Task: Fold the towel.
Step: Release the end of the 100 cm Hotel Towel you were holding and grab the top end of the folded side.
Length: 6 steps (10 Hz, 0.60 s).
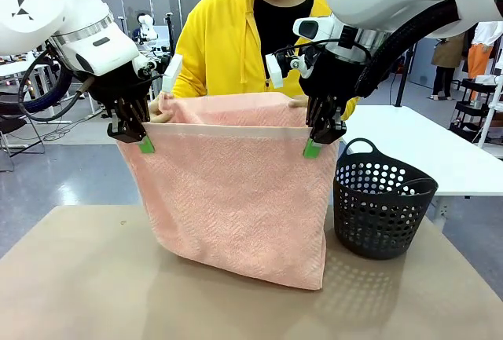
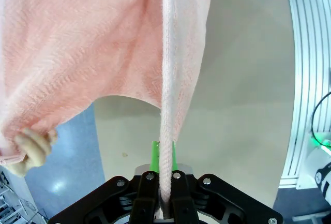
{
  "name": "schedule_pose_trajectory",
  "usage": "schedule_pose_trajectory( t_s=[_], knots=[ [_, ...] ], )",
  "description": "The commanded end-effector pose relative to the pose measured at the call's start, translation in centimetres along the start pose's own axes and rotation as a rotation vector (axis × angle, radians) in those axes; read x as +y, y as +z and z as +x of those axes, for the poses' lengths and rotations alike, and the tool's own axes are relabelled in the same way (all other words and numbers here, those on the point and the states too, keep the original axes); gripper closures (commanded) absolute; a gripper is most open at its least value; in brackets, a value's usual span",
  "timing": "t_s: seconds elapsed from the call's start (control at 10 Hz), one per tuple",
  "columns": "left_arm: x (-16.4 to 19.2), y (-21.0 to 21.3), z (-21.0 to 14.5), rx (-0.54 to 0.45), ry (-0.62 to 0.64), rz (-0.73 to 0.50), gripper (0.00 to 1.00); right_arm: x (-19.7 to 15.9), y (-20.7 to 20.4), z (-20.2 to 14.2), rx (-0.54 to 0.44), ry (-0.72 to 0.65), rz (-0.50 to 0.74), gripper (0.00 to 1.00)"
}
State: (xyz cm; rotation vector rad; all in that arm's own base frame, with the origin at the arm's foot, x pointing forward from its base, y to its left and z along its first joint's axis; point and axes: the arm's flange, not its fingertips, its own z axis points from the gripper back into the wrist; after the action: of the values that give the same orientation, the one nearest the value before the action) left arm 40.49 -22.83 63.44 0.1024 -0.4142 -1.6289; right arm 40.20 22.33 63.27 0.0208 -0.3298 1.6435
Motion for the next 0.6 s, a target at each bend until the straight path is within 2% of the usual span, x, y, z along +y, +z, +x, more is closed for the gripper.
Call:
schedule_pose_trajectory(
  t_s=[0.0,0.5],
  knots=[
    [0.04,0.05,-0.07,-0.009,-0.009,-0.002,1.0,0.07,0.17,-0.11,0.0,0.004,-0.004,1.0],
    [0.04,0.05,-0.07,-0.009,-0.009,-0.002,1.0,0.07,0.17,-0.11,0.0,0.004,-0.004,1.0]
  ],
)
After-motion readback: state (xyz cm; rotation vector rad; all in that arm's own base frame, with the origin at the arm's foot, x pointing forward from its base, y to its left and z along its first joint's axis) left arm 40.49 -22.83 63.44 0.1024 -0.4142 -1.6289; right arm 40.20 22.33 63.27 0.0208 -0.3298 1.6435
